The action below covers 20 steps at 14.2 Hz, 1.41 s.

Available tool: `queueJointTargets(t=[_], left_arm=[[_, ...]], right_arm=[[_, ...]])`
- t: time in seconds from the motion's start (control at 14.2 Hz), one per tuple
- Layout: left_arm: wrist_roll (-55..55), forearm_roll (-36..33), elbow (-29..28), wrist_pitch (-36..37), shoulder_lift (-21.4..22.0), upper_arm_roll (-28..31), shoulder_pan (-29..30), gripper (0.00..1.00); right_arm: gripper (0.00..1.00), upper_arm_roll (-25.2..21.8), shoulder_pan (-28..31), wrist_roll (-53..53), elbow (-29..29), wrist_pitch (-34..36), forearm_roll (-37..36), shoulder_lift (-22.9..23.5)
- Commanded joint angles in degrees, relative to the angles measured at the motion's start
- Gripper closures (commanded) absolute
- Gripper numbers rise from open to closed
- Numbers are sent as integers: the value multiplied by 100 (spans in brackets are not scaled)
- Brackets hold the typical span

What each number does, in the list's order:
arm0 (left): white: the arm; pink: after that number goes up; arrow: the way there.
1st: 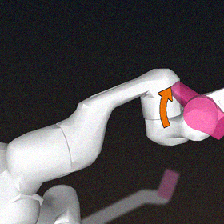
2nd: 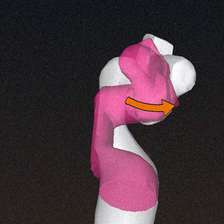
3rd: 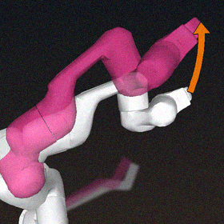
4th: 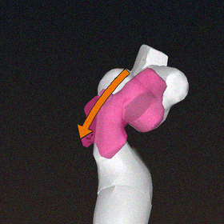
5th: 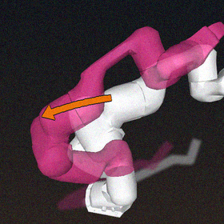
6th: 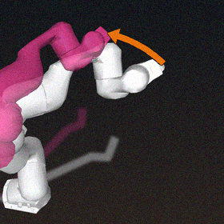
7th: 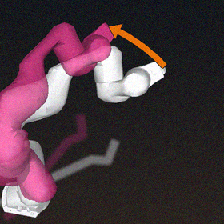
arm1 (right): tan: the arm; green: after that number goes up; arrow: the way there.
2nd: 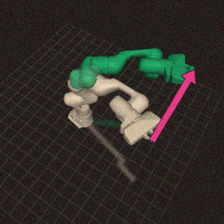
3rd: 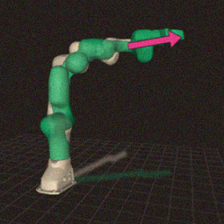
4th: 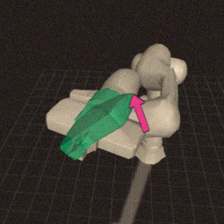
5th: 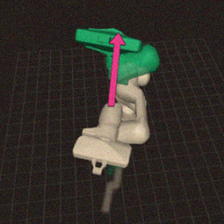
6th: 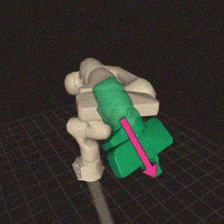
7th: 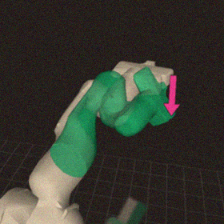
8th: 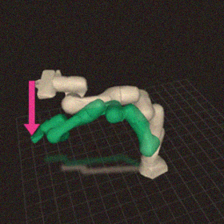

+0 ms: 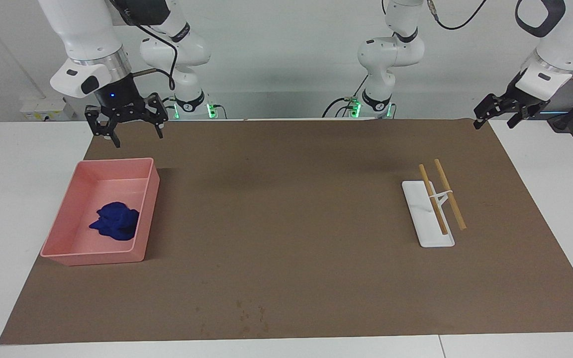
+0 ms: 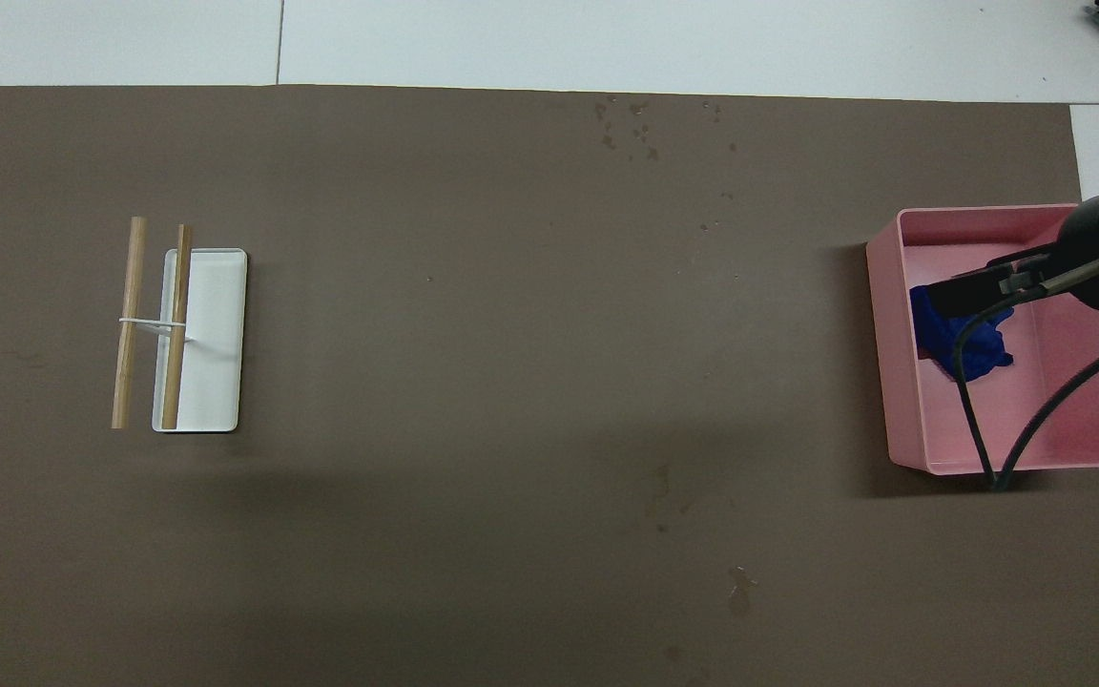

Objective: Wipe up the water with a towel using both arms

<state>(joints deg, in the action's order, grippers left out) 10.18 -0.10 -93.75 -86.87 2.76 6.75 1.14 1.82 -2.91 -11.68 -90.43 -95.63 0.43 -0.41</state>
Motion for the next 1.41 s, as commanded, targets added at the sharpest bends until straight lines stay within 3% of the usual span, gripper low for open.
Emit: queueJointTargets(t=[0.0,1.34], left_arm=[[-69,54,-108,-23,111,10,-18,0],[-69,54,-108,-23,111,10,-18,0]], right_arm=[[0,-67,0,-19,-273,-263,72,-2],[0,-138,176,7,-221,-193,-7,-12]])
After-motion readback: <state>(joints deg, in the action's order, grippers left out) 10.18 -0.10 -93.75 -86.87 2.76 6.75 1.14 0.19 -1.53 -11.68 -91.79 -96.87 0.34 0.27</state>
